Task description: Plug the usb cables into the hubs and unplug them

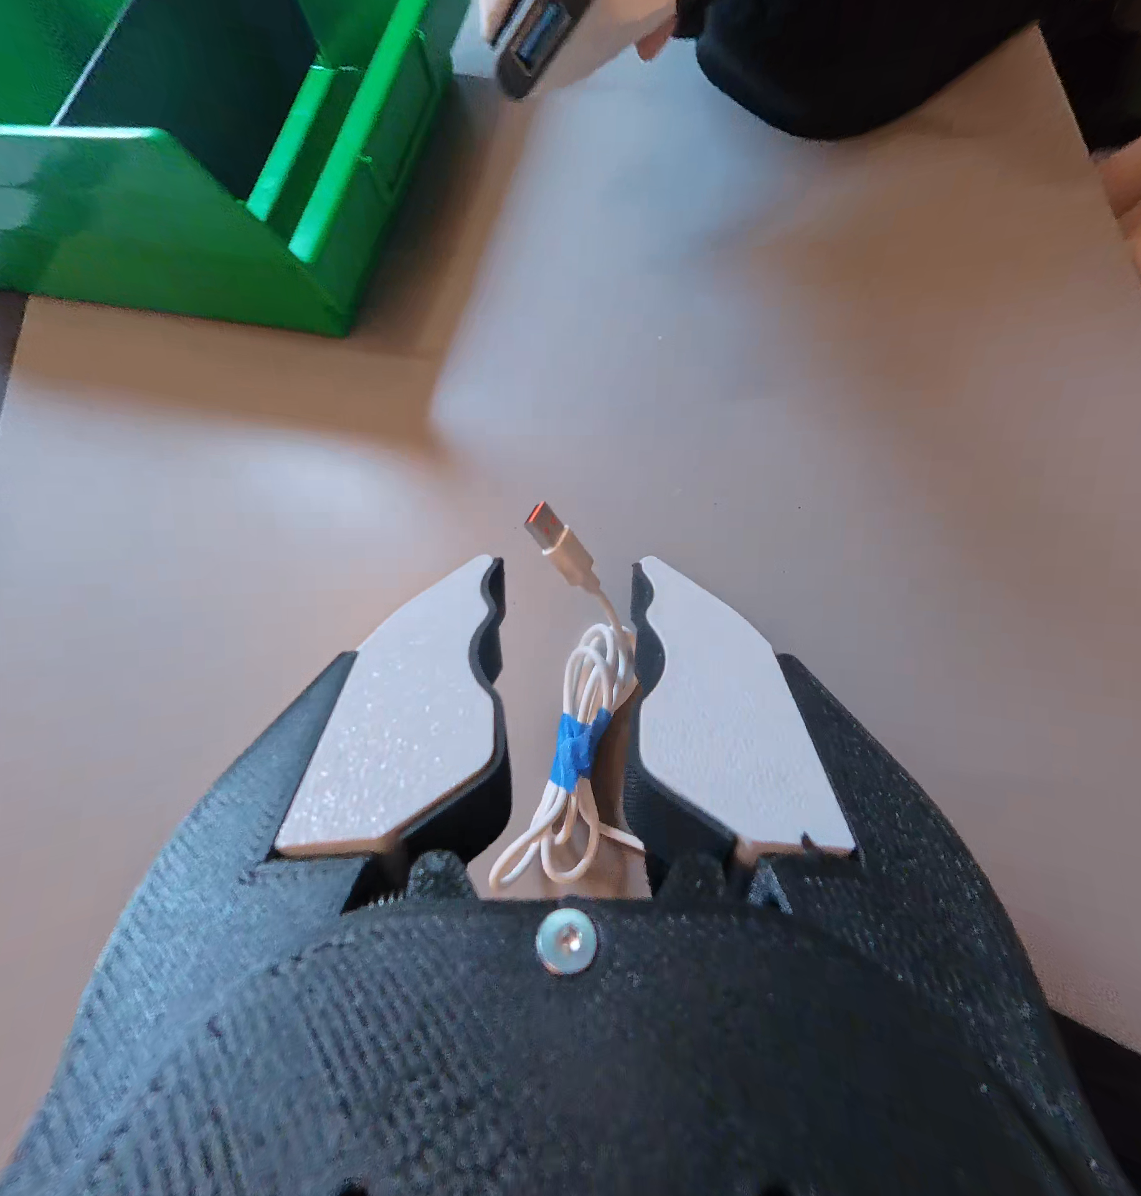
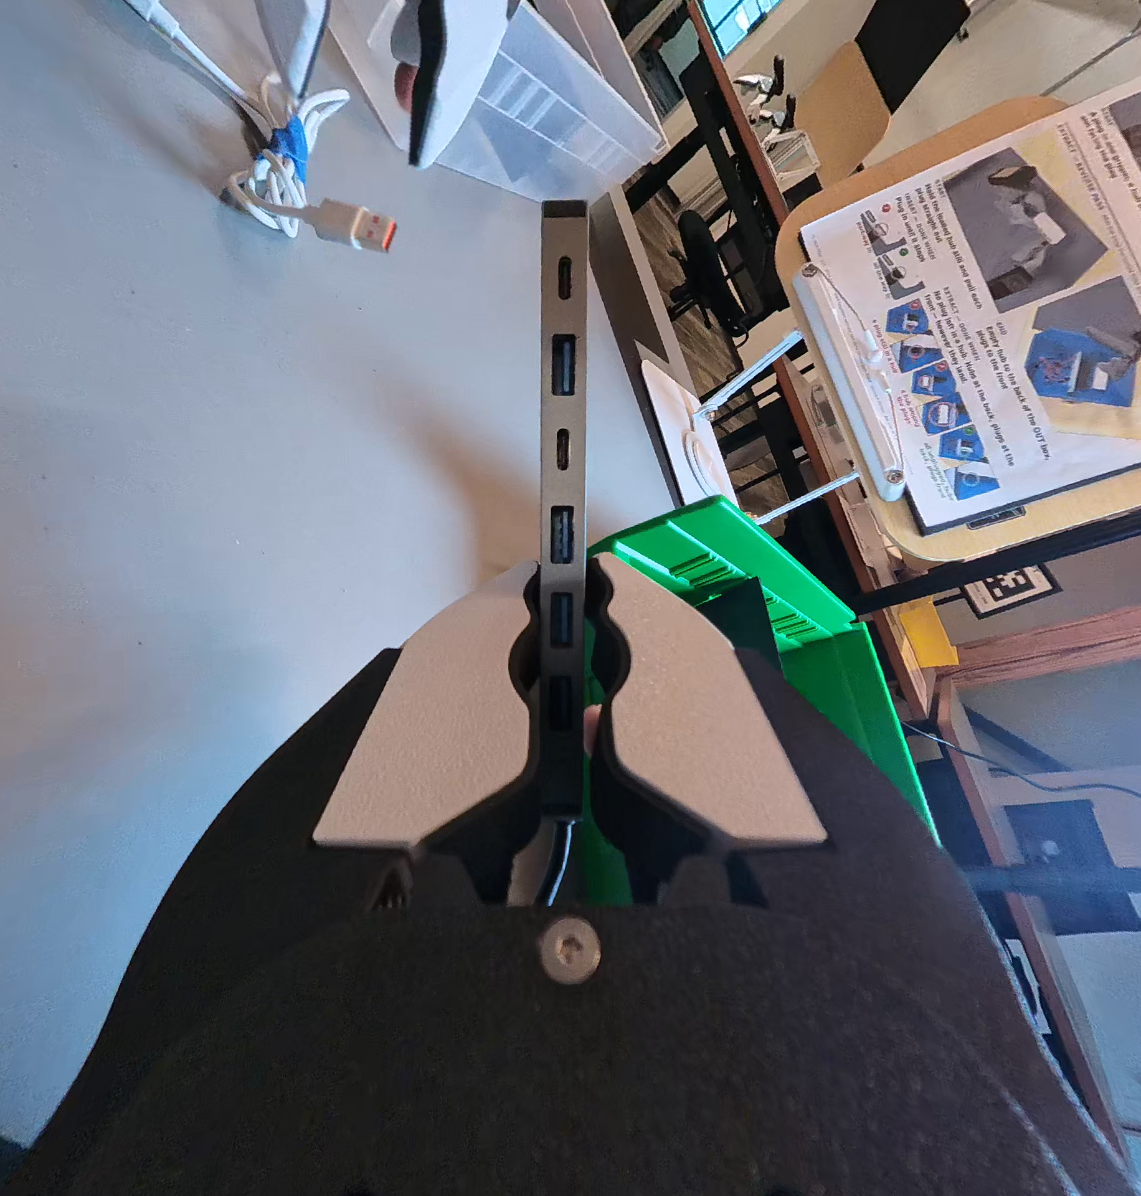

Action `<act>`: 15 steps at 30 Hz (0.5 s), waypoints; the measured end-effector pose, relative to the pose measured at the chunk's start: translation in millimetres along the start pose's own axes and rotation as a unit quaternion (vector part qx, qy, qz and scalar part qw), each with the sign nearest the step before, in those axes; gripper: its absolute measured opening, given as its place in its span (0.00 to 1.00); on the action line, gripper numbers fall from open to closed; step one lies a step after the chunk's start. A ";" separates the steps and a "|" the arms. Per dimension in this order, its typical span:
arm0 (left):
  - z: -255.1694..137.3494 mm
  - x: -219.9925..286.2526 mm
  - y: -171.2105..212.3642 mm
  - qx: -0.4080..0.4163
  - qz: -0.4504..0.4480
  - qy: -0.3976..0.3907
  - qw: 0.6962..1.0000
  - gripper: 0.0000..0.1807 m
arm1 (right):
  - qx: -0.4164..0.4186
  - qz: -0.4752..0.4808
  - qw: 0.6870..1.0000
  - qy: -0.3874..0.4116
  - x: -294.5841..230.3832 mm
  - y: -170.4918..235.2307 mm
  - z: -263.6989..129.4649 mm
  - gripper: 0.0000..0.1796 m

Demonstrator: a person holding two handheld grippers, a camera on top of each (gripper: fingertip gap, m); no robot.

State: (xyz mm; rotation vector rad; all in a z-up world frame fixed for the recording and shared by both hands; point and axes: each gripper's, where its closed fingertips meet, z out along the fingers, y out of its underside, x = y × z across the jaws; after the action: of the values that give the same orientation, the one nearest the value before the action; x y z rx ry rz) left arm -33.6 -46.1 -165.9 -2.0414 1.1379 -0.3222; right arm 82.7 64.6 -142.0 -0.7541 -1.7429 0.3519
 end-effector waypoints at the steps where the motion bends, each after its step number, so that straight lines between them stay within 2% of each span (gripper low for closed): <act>1: -1.4 -1.4 2.5 0.010 -0.013 -0.002 1.000 0.21 | -0.001 0.000 1.000 -0.001 -0.9 0.1 0.7 0.06; 7: 23.5 5.3 32.9 -0.017 -0.063 0.020 0.998 0.22 | -0.004 0.001 1.000 -0.006 -4.1 -0.1 3.2 0.06; 10: 35.0 3.5 32.9 -0.032 -0.072 0.010 0.997 0.05 | -0.008 0.002 1.000 -0.005 -3.8 1.1 2.6 0.06; 11: 35.7 1.5 33.5 -0.042 -0.069 0.003 0.997 0.04 | -0.009 0.002 1.000 -0.003 -3.2 1.6 2.3 0.06; 13: 27.1 -17.5 33.7 -0.067 -0.061 -0.065 0.994 0.02 | -0.009 0.001 1.000 0.002 -0.8 2.1 0.9 0.06; 15: -1.3 -51.8 33.9 -0.116 -0.036 -0.196 0.973 0.02 | -0.011 0.002 1.000 0.012 3.6 2.8 -0.8 0.06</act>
State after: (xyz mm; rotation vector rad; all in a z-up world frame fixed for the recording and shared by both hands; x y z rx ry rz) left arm -84.7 -15.4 -182.4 -2.2246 0.8879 0.1859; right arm 83.8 68.8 -140.8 -0.7750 -1.7255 0.3270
